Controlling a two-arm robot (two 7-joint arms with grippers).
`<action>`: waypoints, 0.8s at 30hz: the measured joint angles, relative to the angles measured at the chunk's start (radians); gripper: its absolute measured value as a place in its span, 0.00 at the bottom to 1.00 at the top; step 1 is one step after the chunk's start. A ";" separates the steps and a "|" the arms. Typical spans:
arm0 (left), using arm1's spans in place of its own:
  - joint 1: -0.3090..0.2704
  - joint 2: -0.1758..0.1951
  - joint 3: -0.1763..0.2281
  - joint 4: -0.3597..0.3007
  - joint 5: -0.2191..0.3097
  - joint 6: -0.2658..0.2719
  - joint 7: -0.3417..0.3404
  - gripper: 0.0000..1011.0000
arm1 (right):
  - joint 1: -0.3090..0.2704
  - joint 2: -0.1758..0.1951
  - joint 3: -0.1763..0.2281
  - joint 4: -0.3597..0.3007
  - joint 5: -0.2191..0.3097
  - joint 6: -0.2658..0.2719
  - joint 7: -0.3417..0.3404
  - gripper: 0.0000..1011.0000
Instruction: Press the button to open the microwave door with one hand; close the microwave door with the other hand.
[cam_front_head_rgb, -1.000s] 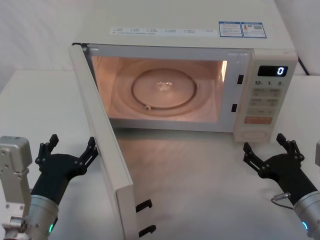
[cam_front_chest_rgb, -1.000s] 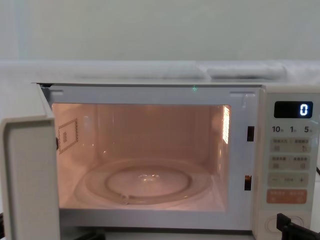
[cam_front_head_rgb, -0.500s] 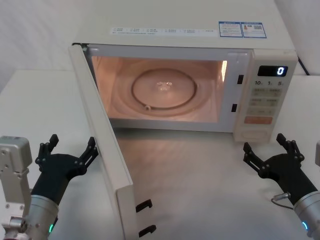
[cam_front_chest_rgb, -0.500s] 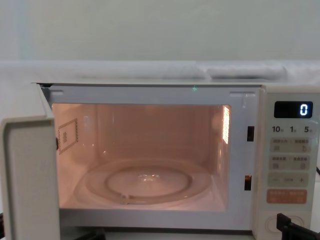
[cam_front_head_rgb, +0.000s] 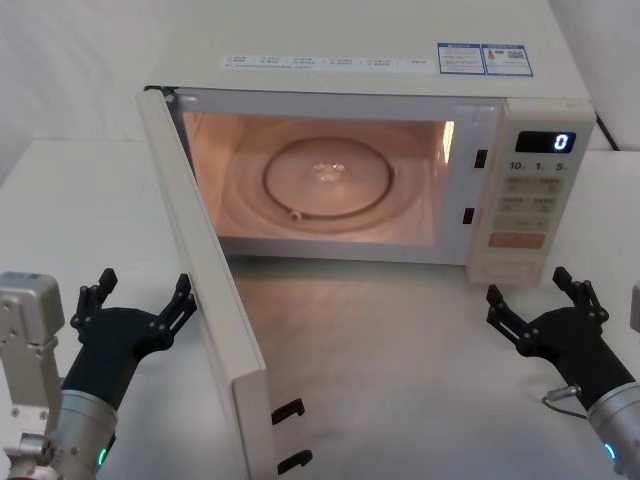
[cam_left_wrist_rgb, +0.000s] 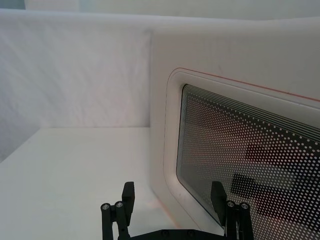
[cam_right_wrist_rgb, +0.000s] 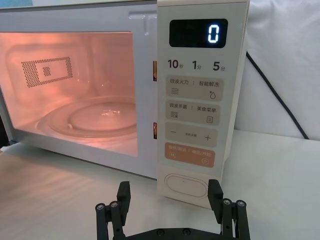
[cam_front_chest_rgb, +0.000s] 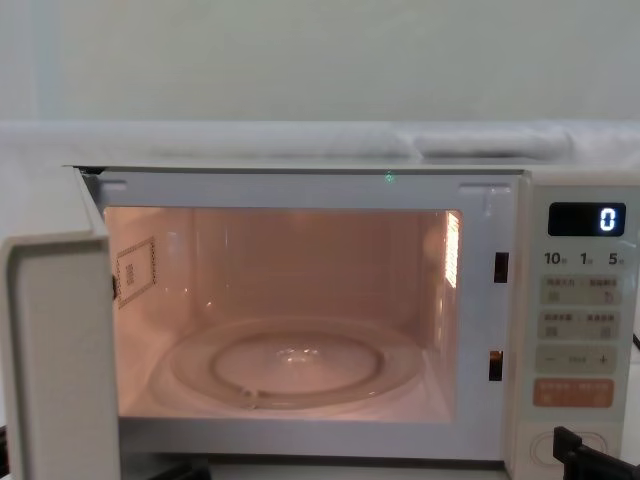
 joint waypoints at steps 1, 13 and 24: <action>0.000 0.000 0.000 0.000 0.000 0.000 0.000 0.99 | 0.000 0.000 0.000 0.000 0.000 0.000 0.000 0.99; 0.000 0.000 0.000 0.000 0.000 0.000 0.000 0.99 | 0.000 0.000 0.000 0.000 0.000 0.000 0.000 0.99; 0.000 0.000 0.000 0.000 0.000 0.000 0.000 0.99 | 0.000 0.000 0.000 0.000 0.000 0.000 0.000 0.99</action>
